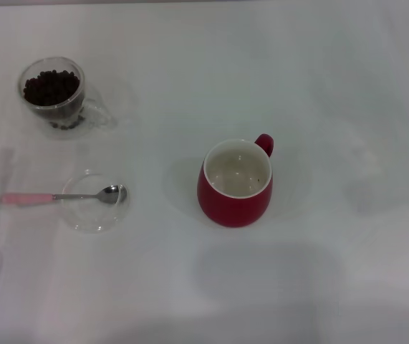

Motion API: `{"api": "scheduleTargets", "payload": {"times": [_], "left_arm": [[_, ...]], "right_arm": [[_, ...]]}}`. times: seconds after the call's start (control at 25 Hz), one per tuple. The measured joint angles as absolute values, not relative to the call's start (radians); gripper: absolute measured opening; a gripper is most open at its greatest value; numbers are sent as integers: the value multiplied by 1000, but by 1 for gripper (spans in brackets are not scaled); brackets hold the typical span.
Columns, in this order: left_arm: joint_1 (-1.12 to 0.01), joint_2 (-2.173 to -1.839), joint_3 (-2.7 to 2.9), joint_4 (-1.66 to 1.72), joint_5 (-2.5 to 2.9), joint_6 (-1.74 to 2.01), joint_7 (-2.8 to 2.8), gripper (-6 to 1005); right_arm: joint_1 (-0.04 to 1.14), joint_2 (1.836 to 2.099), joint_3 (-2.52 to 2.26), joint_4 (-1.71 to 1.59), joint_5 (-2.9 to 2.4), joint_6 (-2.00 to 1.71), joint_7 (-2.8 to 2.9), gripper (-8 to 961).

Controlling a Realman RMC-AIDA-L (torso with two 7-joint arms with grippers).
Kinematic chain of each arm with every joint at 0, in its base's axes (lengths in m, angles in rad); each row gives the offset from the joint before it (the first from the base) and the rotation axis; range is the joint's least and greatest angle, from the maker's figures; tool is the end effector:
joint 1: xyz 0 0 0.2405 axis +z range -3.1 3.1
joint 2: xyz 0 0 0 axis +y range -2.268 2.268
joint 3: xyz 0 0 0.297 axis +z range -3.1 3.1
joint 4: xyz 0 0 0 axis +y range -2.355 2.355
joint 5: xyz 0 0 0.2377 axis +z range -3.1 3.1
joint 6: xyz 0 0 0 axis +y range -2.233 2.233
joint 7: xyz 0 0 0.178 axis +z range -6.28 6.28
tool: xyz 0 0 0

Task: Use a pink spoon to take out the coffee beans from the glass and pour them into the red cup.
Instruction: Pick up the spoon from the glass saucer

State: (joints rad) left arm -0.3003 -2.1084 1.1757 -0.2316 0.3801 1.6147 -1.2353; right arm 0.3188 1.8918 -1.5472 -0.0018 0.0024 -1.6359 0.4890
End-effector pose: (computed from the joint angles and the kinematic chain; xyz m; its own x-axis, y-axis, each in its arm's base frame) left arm -0.4119 0.2585 -0.0622 -0.2653 0.1165 0.9571 0.9528 -0.1199 0.2788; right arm 0.4167 0.3249 0.0799 0.6312 0.2833 -0.7221 -0.6844 -0.2348 -0.6903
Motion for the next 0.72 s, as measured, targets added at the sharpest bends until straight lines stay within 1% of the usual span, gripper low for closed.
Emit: {"api": "scheduleTargets", "payload": {"times": [0.16,0.2,0.44,0.72], "left_arm": [[-325,-2108,1127,-275,444,1593,-1268,888],[-337,-2108,1021,-298,571,1544,-1277,888],[-335,-2108,894,-313,721,1469,-1273,888],[-330,-2108,896,-324,761,1466,-1260,887]], "right_arm": [[333,1878,-1546,-59,1,-1552,489,620],[336,1875,-1547,-71,-1,-1536,489,620],[348,1871,-1548,-80,-2,-1514,485,620],[348,1872,-1550,-81,-2,-1504,485,619]]}}
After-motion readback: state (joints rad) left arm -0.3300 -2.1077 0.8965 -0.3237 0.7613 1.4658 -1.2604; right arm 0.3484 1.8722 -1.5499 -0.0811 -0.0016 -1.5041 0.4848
